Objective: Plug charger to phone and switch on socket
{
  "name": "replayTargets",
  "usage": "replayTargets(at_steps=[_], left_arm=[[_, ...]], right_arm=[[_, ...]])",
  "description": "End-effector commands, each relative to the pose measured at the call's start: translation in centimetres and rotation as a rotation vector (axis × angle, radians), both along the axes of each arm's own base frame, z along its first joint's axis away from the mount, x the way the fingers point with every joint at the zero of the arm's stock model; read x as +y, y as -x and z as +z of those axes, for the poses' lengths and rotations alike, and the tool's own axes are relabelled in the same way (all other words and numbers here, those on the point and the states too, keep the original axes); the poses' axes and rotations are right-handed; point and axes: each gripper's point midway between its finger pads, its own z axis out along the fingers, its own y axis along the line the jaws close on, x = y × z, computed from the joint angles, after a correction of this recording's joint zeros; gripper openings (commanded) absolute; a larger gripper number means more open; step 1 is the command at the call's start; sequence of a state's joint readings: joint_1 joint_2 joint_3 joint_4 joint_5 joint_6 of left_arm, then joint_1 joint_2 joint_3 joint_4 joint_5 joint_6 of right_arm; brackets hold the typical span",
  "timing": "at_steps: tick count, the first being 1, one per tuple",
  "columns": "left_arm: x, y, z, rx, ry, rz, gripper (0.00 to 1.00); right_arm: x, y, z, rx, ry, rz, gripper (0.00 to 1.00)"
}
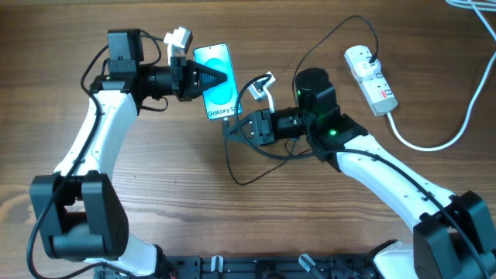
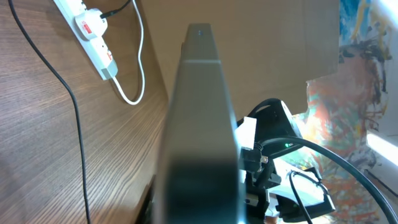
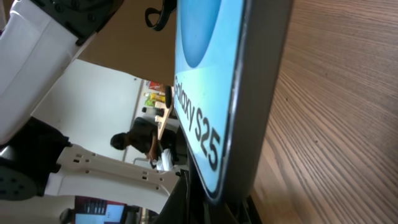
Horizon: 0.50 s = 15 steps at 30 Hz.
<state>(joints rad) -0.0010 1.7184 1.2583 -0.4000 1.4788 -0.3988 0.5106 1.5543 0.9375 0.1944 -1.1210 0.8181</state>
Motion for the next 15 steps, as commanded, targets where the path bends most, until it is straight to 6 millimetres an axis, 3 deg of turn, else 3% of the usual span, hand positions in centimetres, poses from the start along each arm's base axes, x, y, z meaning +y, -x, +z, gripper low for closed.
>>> replayTargets(at_steps=[1, 15], left_arm=[[-0.37, 1.32, 1.72, -0.017, 0.074, -0.073, 0.04], [-0.37, 1.27, 1.77, -0.026, 0.074, -0.073, 0.04]], right_arm=[[-1.16, -1.8, -0.55, -0.026, -0.002, -0.037, 0.04], [-1.17, -1.6, 0.0, -0.035, -0.024, -0.017, 0.04]])
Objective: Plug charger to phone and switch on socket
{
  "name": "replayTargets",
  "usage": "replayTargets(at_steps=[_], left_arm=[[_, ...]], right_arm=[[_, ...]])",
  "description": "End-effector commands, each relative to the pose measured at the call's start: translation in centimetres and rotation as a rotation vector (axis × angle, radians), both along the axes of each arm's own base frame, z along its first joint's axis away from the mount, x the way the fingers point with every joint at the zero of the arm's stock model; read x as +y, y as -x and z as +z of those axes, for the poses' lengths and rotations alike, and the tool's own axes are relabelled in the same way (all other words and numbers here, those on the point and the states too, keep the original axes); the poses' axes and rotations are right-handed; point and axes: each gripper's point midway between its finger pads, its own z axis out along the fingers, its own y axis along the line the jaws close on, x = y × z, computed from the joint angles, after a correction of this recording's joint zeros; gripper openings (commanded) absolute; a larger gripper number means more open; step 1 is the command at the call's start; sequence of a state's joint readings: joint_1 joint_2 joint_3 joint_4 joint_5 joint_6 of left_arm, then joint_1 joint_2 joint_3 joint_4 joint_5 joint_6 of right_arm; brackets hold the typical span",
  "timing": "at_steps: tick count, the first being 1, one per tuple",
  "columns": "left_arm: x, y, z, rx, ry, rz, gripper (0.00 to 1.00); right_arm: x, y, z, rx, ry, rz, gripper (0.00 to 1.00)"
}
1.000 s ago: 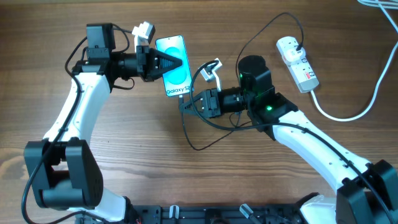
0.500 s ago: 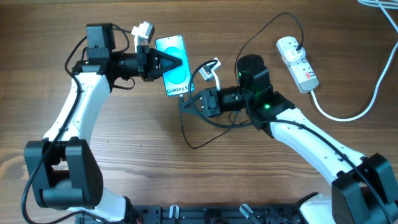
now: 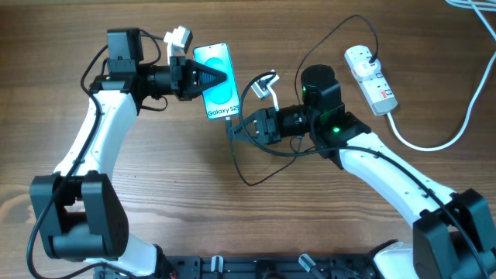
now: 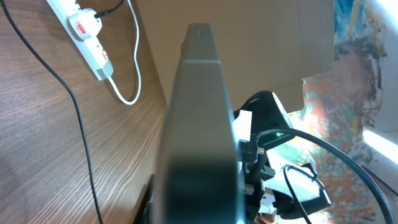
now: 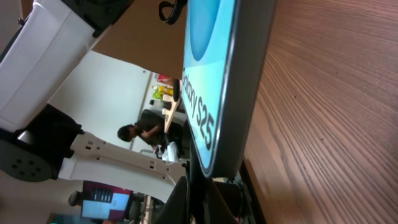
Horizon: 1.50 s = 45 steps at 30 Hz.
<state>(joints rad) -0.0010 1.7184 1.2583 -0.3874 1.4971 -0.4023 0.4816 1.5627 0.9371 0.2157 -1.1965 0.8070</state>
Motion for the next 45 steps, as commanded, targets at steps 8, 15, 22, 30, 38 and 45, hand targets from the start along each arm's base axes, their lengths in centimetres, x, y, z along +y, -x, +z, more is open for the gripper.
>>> replayTargets(at_steps=[8, 15, 22, 30, 38, 45], left_arm=[[-0.3, 1.0, 1.6, -0.041, 0.059, -0.062, 0.04], [-1.2, 1.4, 1.7, -0.055, 0.059, -0.086, 0.04], [-2.1, 1.7, 1.8, -0.076, 0.06, -0.113, 0.04], [-1.0, 1.0, 1.9, -0.031, 0.059, -0.081, 0.04], [-0.5, 0.7, 1.9, -0.02, 0.059, -0.066, 0.04], [-0.5, 0.7, 1.9, -0.02, 0.059, -0.066, 0.04]], right_arm=[[-0.4, -1.1, -0.2, -0.033, -0.006, -0.024, 0.04], [-0.5, -0.3, 0.1, -0.073, -0.031, 0.028, 0.04], [-0.5, 0.0, 0.1, -0.067, -0.036, 0.045, 0.04], [-0.6, 0.5, 0.2, -0.072, -0.047, 0.075, 0.04], [-0.7, 1.1, 0.5, -0.073, -0.063, 0.109, 0.04], [-0.8, 1.3, 0.6, -0.068, -0.07, 0.125, 0.04]])
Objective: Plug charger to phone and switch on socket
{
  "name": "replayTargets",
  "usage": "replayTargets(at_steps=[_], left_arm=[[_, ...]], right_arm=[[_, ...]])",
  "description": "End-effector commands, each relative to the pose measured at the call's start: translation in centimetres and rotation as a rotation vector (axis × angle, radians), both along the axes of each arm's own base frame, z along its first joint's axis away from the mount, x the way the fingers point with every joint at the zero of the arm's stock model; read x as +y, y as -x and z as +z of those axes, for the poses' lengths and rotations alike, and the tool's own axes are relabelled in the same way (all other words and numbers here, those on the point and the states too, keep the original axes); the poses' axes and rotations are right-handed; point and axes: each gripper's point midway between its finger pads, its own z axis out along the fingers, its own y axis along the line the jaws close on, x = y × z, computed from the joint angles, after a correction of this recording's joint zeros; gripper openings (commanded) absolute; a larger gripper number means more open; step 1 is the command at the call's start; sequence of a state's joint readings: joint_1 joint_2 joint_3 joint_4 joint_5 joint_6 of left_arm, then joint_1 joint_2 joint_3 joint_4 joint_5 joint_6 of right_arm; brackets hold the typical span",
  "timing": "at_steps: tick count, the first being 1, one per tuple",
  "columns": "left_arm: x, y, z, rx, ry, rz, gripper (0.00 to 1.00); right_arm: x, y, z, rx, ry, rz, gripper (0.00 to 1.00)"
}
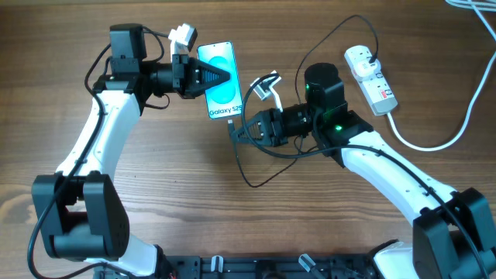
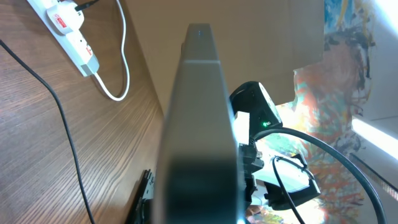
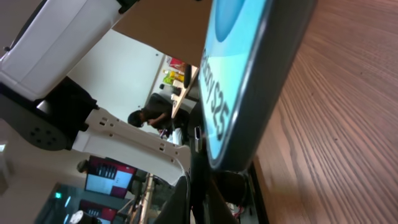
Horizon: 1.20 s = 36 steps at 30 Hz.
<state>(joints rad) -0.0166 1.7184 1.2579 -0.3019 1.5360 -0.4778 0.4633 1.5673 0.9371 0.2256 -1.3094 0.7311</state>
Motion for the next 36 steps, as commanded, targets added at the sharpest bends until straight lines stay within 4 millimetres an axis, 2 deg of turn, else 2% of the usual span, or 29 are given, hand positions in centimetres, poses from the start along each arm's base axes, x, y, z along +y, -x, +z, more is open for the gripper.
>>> replayTargets(at_steps=[1, 27, 36], left_arm=[[0.1, 0.5, 1.0, -0.011, 0.028, -0.027, 0.04], [-1.1, 1.2, 0.9, 0.03, 0.026, -0.06, 0.04], [-1.1, 1.2, 0.9, 0.026, 0.026, -0.06, 0.04]], right_arm=[[-0.1, 0.2, -0.1, -0.009, -0.014, 0.03, 0.04], [-0.1, -0.2, -0.3, -0.009, -0.001, 0.002, 0.04], [-0.1, -0.7, -1.3, 0.029, 0.042, -0.043, 0.04]])
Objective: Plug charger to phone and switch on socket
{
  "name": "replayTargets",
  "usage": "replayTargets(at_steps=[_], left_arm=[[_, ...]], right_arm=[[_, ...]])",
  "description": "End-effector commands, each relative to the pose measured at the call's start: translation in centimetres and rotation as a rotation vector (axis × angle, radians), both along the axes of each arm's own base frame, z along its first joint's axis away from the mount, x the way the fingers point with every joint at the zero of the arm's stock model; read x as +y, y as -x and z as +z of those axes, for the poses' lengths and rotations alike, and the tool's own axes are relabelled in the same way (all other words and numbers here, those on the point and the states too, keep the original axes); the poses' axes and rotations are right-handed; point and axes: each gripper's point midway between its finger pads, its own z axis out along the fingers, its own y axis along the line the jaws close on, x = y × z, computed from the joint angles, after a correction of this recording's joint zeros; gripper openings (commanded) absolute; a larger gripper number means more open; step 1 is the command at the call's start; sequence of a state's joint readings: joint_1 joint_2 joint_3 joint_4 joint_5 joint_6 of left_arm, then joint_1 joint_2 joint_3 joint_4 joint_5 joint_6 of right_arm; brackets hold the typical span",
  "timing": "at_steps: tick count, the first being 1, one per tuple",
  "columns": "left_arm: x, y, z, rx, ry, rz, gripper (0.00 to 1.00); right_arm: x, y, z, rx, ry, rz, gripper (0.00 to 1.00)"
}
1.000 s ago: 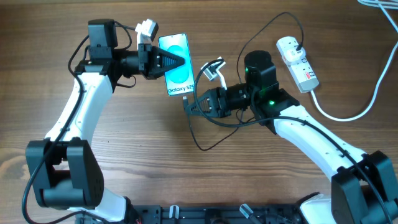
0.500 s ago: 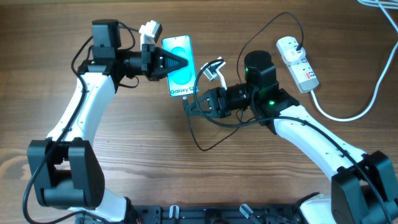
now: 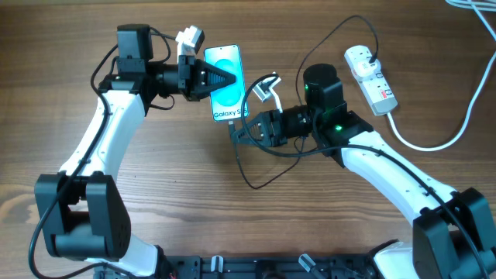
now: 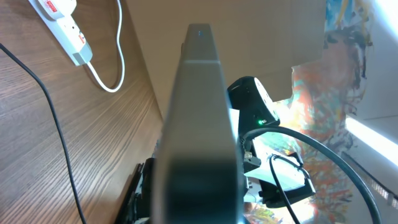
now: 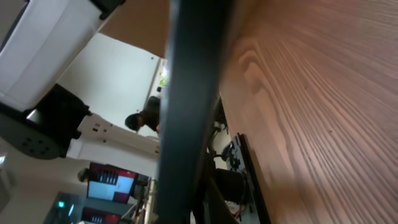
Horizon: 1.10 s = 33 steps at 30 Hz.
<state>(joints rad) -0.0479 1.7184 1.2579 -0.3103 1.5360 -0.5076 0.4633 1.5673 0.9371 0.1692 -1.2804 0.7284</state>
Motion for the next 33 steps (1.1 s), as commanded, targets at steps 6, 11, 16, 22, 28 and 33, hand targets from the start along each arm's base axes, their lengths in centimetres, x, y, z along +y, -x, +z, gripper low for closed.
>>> replayTargets(at_steps=[6, 11, 16, 22, 28, 33], left_arm=[[0.0, 0.4, 1.0, -0.043, 0.028, -0.028, 0.04], [0.0, 0.3, 1.2, -0.069, 0.028, -0.028, 0.04], [0.0, 0.3, 1.2, -0.072, 0.029, -0.029, 0.04], [0.0, 0.3, 1.2, -0.09, 0.03, -0.03, 0.04], [0.0, 0.4, 1.2, -0.081, 0.031, -0.031, 0.04], [0.0, 0.4, 1.2, -0.079, 0.031, -0.031, 0.04]], right_arm=[[-0.1, 0.1, -0.1, -0.008, -0.011, 0.021, 0.04], [-0.2, 0.5, 0.1, -0.004, -0.022, 0.044, 0.04], [-0.2, 0.5, 0.1, -0.011, -0.026, 0.049, 0.04], [-0.1, 0.4, 0.4, -0.03, -0.037, 0.047, 0.04], [-0.1, 0.1, 0.3, -0.026, -0.029, 0.032, 0.04], [0.0, -0.1, 0.2, -0.028, -0.022, 0.016, 0.04]])
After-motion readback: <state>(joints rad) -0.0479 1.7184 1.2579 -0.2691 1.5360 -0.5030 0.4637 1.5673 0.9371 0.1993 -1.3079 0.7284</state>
